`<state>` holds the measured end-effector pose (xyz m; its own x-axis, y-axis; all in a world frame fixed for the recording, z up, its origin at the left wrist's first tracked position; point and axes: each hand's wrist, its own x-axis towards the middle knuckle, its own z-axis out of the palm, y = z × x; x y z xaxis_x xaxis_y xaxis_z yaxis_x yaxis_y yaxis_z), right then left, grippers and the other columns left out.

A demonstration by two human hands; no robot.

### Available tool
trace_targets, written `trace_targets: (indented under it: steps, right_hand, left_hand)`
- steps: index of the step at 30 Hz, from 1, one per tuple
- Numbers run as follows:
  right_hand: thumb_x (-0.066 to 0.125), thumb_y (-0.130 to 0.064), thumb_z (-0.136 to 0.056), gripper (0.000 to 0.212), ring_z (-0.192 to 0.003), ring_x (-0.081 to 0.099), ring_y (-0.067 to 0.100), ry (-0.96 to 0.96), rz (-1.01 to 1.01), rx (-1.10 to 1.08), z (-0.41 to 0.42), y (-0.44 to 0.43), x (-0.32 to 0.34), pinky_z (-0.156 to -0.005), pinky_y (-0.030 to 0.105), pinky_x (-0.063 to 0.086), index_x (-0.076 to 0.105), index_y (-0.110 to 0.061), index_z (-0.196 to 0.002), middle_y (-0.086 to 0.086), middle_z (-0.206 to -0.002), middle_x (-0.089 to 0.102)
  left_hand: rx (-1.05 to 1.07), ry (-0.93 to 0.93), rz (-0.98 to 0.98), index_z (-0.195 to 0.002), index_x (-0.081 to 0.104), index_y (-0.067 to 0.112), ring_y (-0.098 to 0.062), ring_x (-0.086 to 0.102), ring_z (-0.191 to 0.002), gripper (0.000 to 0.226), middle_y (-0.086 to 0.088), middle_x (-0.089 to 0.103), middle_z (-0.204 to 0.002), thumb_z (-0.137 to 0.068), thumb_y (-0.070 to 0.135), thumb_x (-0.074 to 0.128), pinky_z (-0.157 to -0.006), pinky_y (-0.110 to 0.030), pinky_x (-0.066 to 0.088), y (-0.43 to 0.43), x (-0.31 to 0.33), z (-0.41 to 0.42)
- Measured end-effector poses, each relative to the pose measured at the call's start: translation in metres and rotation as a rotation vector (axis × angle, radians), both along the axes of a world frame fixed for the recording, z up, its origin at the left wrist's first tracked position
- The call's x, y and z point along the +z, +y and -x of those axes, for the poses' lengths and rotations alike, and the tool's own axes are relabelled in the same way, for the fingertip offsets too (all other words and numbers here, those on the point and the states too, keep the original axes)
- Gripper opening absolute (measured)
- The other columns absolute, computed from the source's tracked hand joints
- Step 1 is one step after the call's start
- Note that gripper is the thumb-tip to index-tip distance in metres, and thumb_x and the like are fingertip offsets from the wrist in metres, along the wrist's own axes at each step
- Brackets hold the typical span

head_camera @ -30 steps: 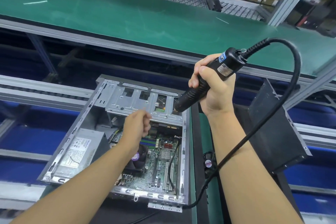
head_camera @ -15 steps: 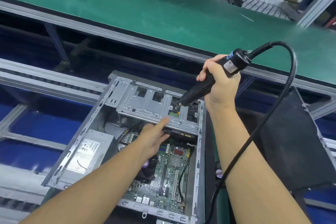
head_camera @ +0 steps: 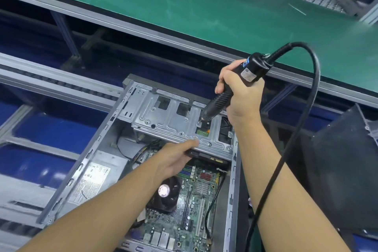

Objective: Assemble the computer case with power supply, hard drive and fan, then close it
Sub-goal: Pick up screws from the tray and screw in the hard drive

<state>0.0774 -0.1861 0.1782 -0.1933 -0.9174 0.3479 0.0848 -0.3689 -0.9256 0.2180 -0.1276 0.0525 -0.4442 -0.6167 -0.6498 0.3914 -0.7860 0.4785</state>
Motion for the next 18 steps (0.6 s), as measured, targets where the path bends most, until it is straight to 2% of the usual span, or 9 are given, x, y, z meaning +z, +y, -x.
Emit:
trace_targets:
  steps: [5, 9, 12, 15, 18]
  right_hand:
    - [0.063, -0.005, -0.08, 0.025, -0.052, 0.052, 0.025, -0.002, 0.004, 0.018, 0.001, -0.002, -0.001, -0.059, 0.034, 0.047, 0.067, -0.028, -0.073, 0.003, -0.065, 0.06]
    - [0.062, -0.005, -0.08, 0.025, -0.052, 0.052, 0.024, 0.007, 0.007, 0.028, 0.0, 0.0, -0.001, -0.06, 0.034, 0.047, 0.068, -0.029, -0.072, 0.001, -0.065, 0.061]
    - [0.061, -0.005, -0.079, 0.025, -0.051, 0.051, 0.024, 0.005, 0.017, 0.023, 0.001, 0.002, -0.002, -0.059, 0.035, 0.047, 0.067, -0.028, -0.074, 0.002, -0.065, 0.06]
    - [0.061, -0.005, -0.079, 0.025, -0.051, 0.052, 0.023, -0.002, 0.028, 0.026, 0.001, 0.002, -0.002, -0.06, 0.036, 0.048, 0.067, -0.029, -0.075, 0.002, -0.066, 0.06]
    - [0.062, -0.006, -0.078, 0.025, -0.051, 0.052, 0.022, 0.003, 0.026, 0.034, -0.002, 0.001, -0.001, -0.059, 0.034, 0.049, 0.068, -0.031, -0.073, 0.001, -0.068, 0.061]
  left_hand:
    - [-0.035, 0.034, 0.01, -0.096, 0.066, -0.002, -0.023, 0.065, -0.09, 0.014, -0.012, 0.07, -0.092, -0.084, 0.002, 0.071, -0.093, -0.032, 0.052, -0.004, -0.007, 0.0]
    - [-0.029, 0.058, 0.023, -0.096, 0.065, -0.002, -0.024, 0.063, -0.095, 0.013, -0.012, 0.068, -0.095, -0.085, 0.002, 0.071, -0.09, -0.032, 0.052, -0.003, -0.009, 0.0]
    - [-0.032, 0.066, 0.032, -0.093, 0.066, 0.001, -0.023, 0.064, -0.091, 0.01, -0.011, 0.068, -0.093, -0.084, 0.002, 0.071, -0.09, -0.032, 0.053, -0.003, -0.011, 0.001]
    - [-0.043, 0.085, 0.051, -0.09, 0.066, 0.003, -0.025, 0.062, -0.092, 0.016, -0.011, 0.066, -0.091, -0.076, 0.005, 0.075, -0.1, -0.036, 0.05, -0.003, -0.012, 0.001]
    - [-0.063, 0.096, 0.065, -0.09, 0.066, 0.004, -0.024, 0.062, -0.092, 0.02, -0.01, 0.066, -0.092, -0.073, 0.007, 0.077, -0.097, -0.036, 0.051, -0.003, -0.013, 0.0]
